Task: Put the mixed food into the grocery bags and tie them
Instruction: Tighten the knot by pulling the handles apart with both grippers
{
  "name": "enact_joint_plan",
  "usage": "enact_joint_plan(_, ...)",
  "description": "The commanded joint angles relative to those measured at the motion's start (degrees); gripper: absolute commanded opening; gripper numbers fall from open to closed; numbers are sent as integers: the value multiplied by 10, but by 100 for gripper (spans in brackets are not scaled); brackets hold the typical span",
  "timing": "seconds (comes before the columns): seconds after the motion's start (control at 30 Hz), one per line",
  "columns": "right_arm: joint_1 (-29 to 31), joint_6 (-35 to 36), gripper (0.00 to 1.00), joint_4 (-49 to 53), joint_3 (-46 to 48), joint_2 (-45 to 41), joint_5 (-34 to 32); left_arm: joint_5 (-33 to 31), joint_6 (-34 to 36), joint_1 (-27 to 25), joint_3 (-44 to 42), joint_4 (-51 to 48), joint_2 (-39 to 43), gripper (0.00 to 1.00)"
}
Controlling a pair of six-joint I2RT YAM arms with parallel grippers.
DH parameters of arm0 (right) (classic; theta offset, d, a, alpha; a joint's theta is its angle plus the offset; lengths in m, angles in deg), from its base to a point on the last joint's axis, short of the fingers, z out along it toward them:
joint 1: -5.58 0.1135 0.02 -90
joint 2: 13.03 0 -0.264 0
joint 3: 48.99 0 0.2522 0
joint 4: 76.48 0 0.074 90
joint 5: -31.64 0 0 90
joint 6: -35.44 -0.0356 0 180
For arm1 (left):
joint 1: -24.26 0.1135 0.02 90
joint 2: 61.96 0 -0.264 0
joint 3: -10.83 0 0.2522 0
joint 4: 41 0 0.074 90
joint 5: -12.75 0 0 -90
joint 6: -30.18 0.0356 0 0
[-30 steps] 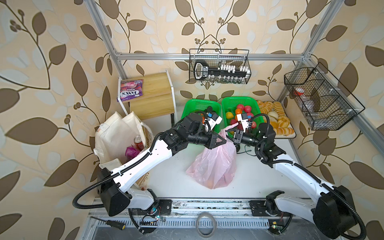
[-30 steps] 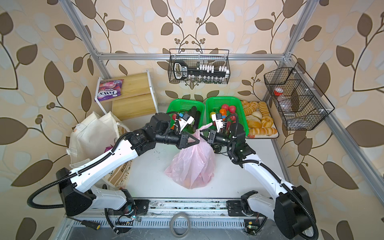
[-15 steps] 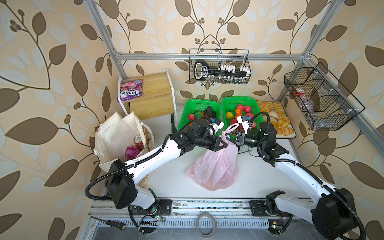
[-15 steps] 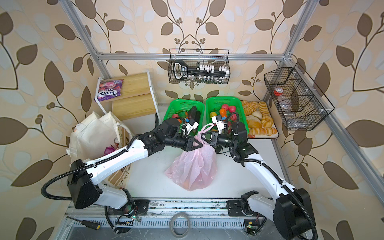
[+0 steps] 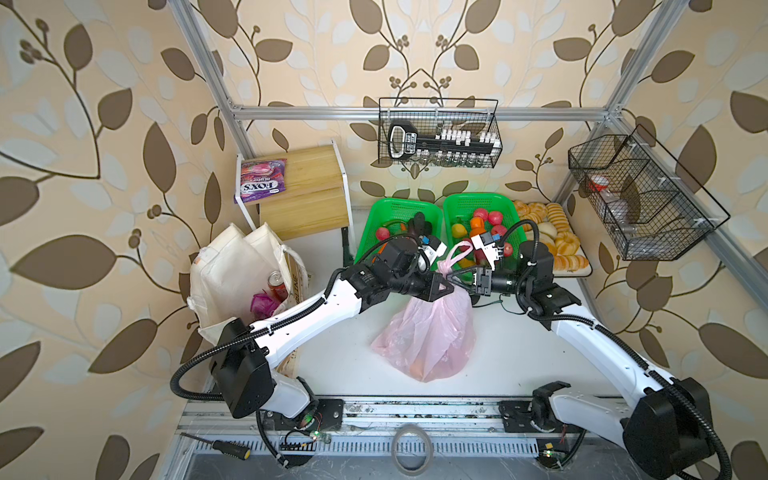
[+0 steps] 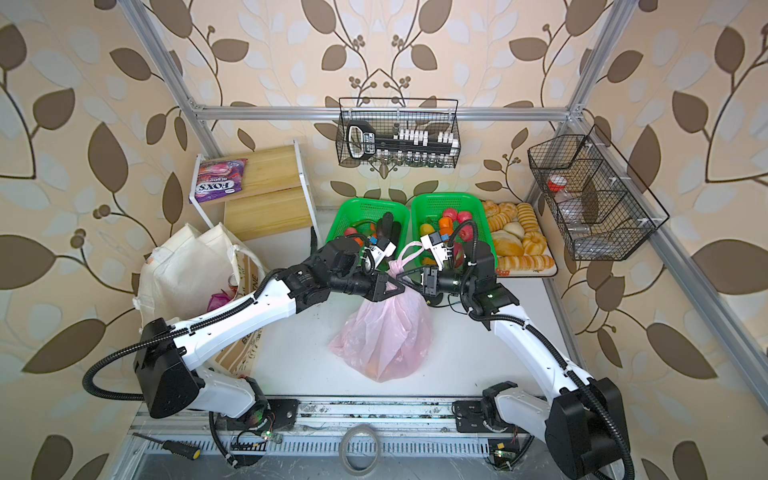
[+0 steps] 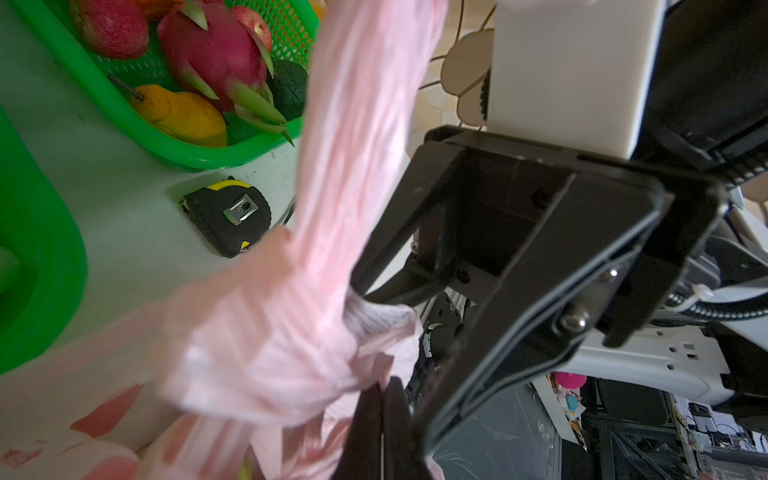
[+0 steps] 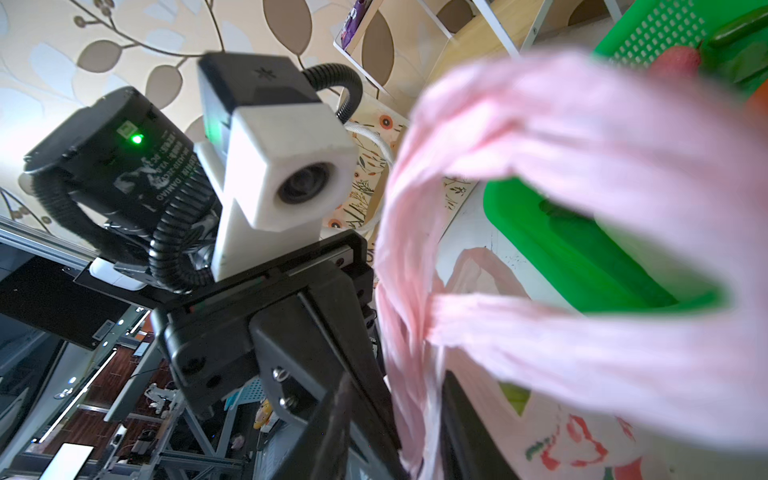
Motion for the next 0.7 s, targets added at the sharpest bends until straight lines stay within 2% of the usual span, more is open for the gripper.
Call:
enact_joint_plan(0.0,0,12,39,6,-22,9,13,9,0,-7,-1,29,4,4)
enact_joint_plan(0.27,8,24,42,5,-32,34,-15,26,4,-8,1,23,-14,3)
enact_joint_plan(0.4,12,24,40,-5,-34,46,-16,30,8,-8,3,15,-16,3)
enact_joint_plan(0.47,14,24,33,-8,-35,50,-16,31,10,-8,3,12,-17,3)
enact_joint_plan(0.57,14,24,11,-10,-35,49,-24,25,11,-9,4,6,-11,7)
enact_joint_plan(0.63,14,24,2,-17,-31,40,-33,20,12,-10,5,5,-5,13)
enact_joint_plan(0.67,15,25,0,-19,-32,38,-34,19,13,-11,8,3,-4,16)
